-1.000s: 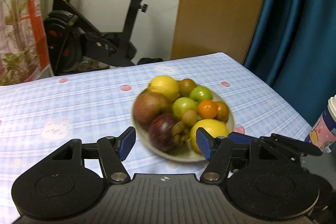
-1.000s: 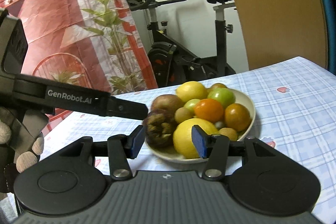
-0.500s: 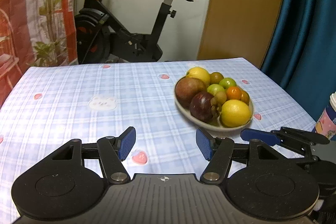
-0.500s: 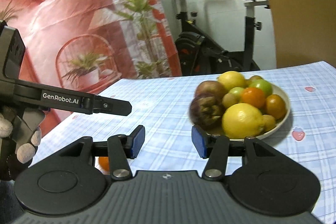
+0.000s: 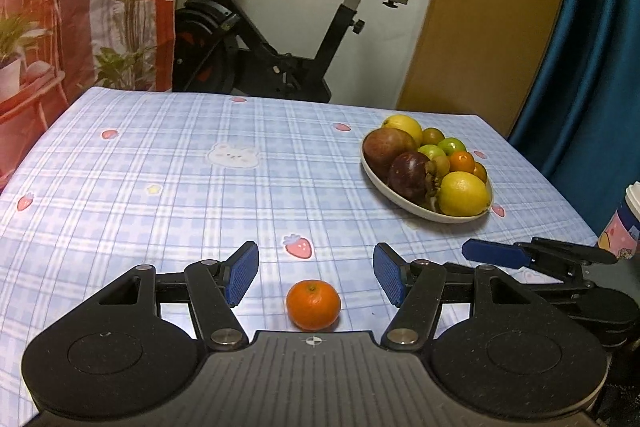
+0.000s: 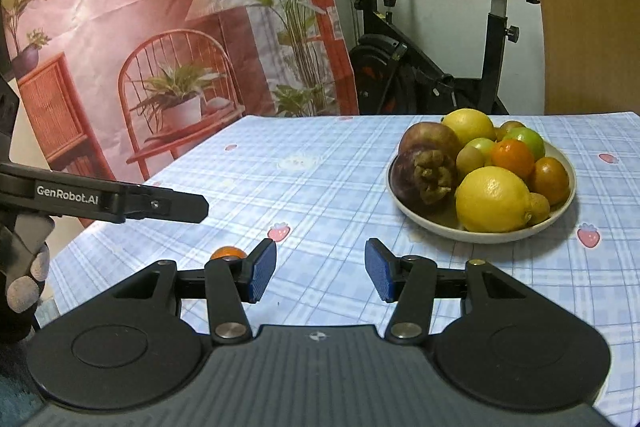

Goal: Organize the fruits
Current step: 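Move the left tool back over the last loose mandarin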

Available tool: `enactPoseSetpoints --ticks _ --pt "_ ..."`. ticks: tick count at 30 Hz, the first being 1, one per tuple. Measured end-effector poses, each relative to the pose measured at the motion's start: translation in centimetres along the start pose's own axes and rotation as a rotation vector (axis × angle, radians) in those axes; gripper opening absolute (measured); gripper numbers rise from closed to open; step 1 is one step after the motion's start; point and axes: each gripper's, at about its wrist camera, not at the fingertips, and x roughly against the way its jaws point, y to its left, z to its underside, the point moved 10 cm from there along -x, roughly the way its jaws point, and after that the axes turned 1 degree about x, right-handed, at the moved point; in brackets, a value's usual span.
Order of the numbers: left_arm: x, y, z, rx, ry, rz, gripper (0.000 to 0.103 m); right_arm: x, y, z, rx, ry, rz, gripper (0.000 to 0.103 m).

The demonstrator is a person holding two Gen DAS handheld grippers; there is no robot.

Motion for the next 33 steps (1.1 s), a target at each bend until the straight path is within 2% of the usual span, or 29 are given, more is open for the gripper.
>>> enactPoseSetpoints --ticks 10,33 --pt "0.2 -0.1 0.3 0.001 -0.004 0.011 0.066 -0.5 0.6 1.1 0.036 0.053 0.004 0.053" --pt "-0.4 0.1 0.8 0.008 0.019 0.025 0.066 -0.6 0.8 1.6 0.042 0.076 -0.008 0.054"
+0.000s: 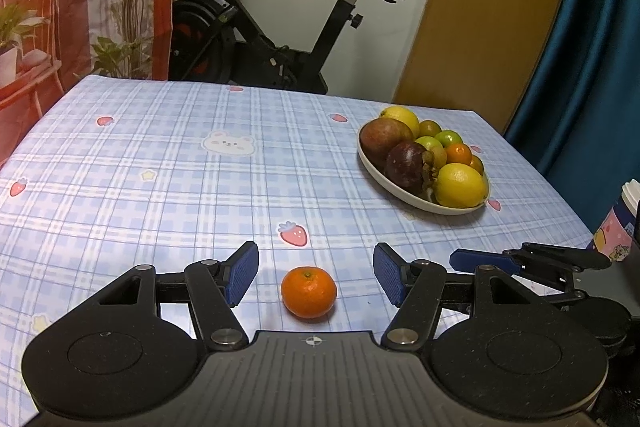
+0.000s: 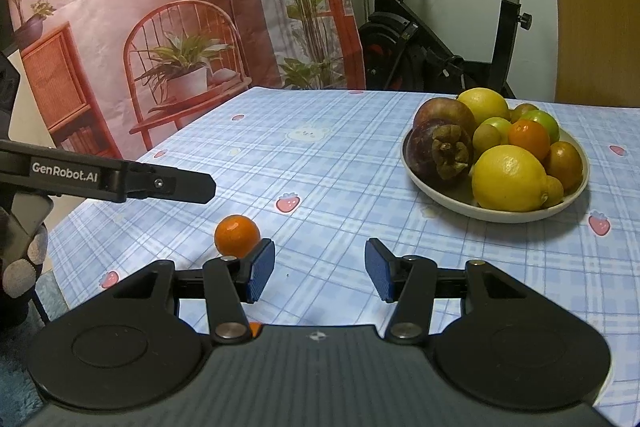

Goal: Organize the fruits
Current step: 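Move the left tool back over the last loose mandarin, then close the left tool around the mandarin and lift it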

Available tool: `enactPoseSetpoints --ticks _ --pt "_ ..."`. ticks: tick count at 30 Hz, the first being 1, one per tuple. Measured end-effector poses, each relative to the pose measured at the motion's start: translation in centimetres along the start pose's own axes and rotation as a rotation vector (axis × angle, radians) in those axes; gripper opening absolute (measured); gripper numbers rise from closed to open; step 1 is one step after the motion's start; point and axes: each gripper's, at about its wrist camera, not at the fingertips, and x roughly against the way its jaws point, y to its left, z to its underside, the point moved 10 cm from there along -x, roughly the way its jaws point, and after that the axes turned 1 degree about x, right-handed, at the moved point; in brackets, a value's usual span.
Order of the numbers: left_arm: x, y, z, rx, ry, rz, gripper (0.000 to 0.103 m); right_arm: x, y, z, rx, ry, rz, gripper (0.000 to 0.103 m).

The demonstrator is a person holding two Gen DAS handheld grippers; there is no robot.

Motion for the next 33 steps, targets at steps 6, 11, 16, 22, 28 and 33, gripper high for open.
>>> enactPoseSetpoints --ticks 6,11,16,22,28,33 --pt "-0.1 0.0 0.1 0.003 0.005 0.001 0.066 0.3 0.9 0.5 0.024 0.027 -0.029 0.054" --pt "-0.2 0.0 0.3 0.006 0.01 0.003 0.066 0.7 2.5 1.8 0.055 0.082 -0.082 0.054" --pt "-0.2 -0.1 0.4 0.001 0.013 0.005 0.066 0.1 3.7 3.5 0.104 0.164 -0.117 0.053" --pt "-0.4 0.0 0.6 0.006 0.02 0.004 0.066 -0.7 3.3 4.1 0.094 0.194 -0.111 0.05" --pt "-1.0 -0.2 1.1 -0.009 0.037 0.005 0.066 -0.6 3.4 4.2 0.086 0.193 -0.117 0.04" --pt "-2.2 0.3 1.9 0.0 0.063 -0.009 0.066 -0.2 3.1 3.5 0.093 0.147 -0.092 0.04"
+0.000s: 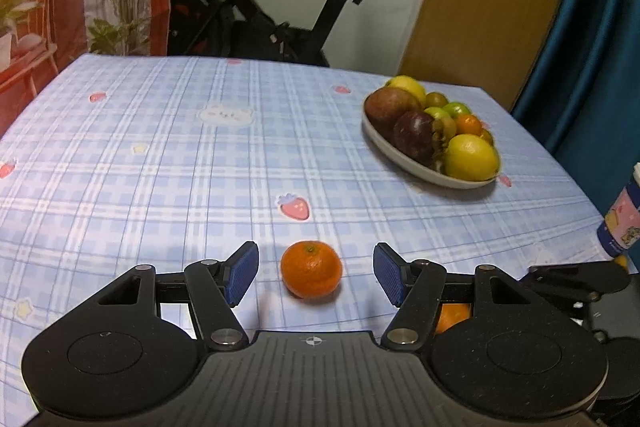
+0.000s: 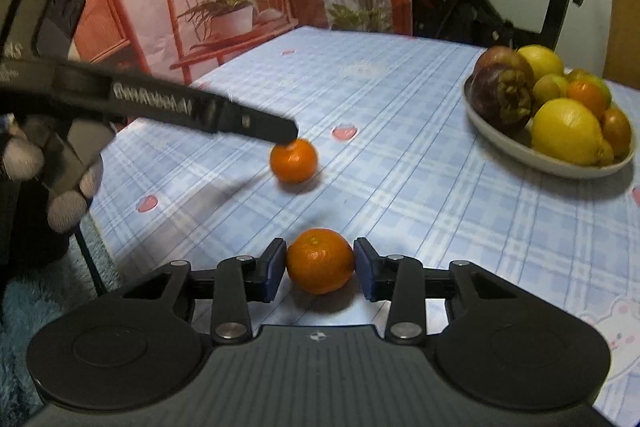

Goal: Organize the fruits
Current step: 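Close the left tool around the mandarin and lift it, then carry the mandarin onto the plate and open the left tool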

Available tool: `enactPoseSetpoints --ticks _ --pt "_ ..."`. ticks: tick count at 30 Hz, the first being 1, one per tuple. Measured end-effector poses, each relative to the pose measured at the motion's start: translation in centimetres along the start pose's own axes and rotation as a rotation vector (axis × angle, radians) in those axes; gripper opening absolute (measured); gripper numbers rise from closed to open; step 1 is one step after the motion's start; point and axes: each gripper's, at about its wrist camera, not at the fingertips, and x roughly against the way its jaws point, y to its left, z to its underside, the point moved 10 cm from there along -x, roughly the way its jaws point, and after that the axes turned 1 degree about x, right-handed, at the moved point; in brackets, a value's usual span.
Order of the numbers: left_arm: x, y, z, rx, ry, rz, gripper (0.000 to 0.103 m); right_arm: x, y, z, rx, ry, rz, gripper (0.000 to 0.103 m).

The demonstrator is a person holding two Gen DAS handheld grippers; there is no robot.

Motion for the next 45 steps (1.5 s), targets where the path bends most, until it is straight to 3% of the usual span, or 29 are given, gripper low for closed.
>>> enactPoseSetpoints --ticks 8,17,21,24,36,45 --pt "-1.4 0.6 0.6 0.02 0.025 -0.013 0.066 0.5 -2.6 -0.6 -0.056 -0.058 0.078 0.04" --pt "-2.3 0.4 0.9 -0.001 0.027 -0.011 0.064 0.2 -3.3 -0.7 -0.074 -0.068 0.088 0.04" --pt "-2.4 0.2 1.0 -0.011 0.022 0.006 0.048 0.1 -3.4 -0.6 -0.078 -0.066 0.087 0.04" --pt "-2.3 0.2 1.0 -0.017 0.016 0.003 0.043 0.1 -3.5 -0.5 -0.08 -0.065 0.086 0.04" --pt "-2.1 0.1 0.8 -0.018 -0.001 0.014 0.042 0.0 -3.6 -0.5 -0.084 -0.068 0.09 0.04" --pt "-0.9 -1.5 -1.0 -0.043 -0.054 0.048 0.042 1.2 -4.8 -1.9 -0.103 -0.135 0.12 0.04"
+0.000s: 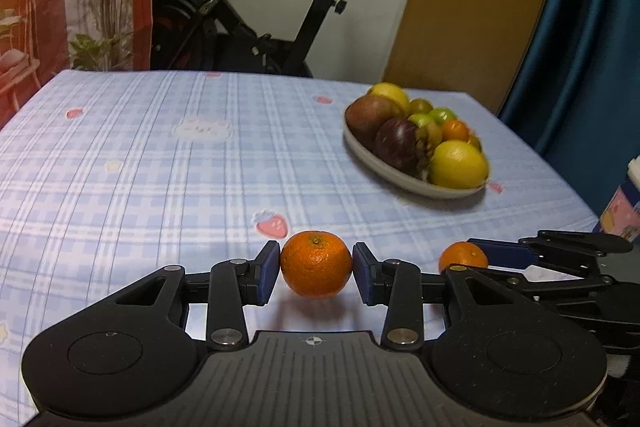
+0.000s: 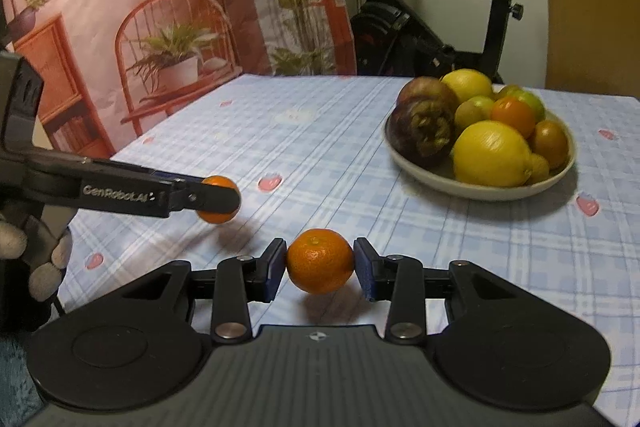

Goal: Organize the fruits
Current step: 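Carry the mandarin onto the plate and open the left tool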

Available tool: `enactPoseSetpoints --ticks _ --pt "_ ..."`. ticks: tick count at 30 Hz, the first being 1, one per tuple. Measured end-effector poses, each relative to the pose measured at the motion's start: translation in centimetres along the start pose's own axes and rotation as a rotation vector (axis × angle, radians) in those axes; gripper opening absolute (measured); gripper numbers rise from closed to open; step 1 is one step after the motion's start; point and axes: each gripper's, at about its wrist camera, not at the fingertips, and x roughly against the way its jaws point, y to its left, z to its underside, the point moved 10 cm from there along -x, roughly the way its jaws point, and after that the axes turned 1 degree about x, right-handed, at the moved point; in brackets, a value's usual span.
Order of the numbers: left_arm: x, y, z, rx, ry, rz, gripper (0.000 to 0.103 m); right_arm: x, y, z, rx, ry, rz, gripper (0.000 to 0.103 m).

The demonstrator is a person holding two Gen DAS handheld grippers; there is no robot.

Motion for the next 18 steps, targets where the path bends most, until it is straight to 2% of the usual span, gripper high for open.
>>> enactPoseSetpoints --ticks 9,18 --pt "0.5 -2.5 -3.9 -0.042 -0.07 0.029 0.042 1.2 -2.4 -2.8 -0.028 -0.083 0.039 0.04" --pt "-1.2 -4.5 -7.5 -0.068 -0.111 0.061 0.042 1.5 -5.1 -5.4 -0.03 -0.136 0.081 0.04"
